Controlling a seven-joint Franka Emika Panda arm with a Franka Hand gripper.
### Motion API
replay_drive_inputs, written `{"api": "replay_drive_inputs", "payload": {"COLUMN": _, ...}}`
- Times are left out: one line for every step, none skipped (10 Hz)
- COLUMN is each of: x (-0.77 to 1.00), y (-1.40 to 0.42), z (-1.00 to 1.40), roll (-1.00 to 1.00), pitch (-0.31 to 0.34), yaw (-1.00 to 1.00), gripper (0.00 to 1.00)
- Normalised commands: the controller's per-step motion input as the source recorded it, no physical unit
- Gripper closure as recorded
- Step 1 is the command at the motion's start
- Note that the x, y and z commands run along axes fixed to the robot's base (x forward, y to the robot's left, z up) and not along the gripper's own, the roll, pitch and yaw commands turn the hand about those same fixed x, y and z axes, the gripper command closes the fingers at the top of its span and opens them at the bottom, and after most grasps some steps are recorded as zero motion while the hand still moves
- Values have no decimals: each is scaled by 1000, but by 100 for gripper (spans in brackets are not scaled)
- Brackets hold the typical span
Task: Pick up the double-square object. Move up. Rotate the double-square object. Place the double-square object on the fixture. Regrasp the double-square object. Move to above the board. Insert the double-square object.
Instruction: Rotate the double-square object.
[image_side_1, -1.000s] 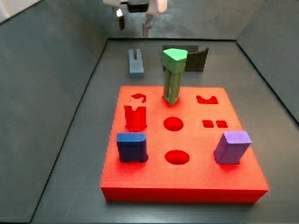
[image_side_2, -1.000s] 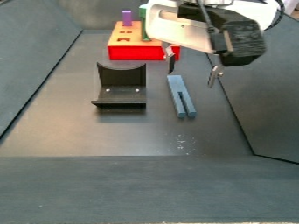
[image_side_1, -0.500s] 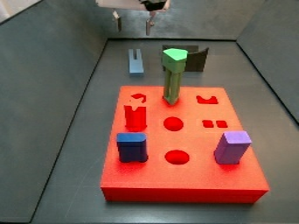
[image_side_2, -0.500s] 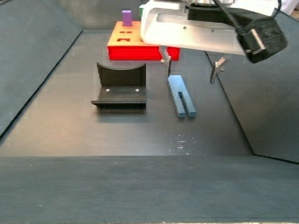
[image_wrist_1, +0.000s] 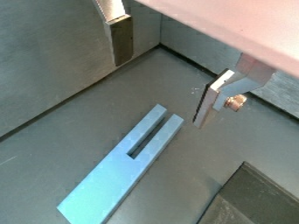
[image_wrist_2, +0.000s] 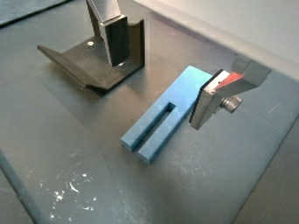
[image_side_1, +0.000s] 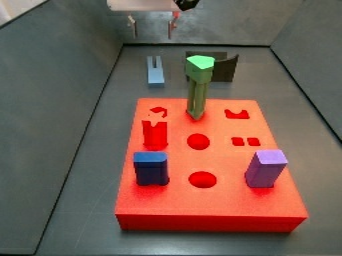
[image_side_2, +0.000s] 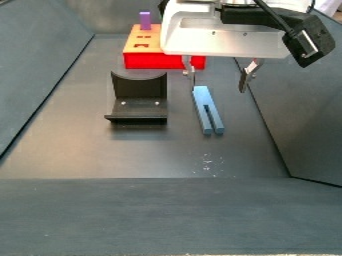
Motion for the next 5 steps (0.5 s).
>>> {"api": "replay_drive_inputs", "payload": {"x": 9, "y": 3, "z": -1000, "roll": 5, "pitch": -11, "yaw": -40, "gripper": 0}}
{"api": "replay_drive_inputs", "payload": {"x": 15, "y": 10, "z": -1000, "roll": 16, "pitch": -17, "yaw": -39, "gripper": 0}}
{"api": "replay_drive_inputs", "payload": {"x": 24, "y": 16, "z": -1000, "roll": 31, "pitch": -21, "yaw": -36, "gripper": 0}}
{"api": "replay_drive_inputs", "payload": {"x": 31, "y": 21, "z": -1000, "roll": 46, "pitch": -17, "yaw": -31, "gripper": 0}}
{"api": "replay_drive_inputs", "payload": {"x": 40, "y": 23, "z": -981, "roll": 67, "pitch": -12, "yaw": -27, "gripper": 0}}
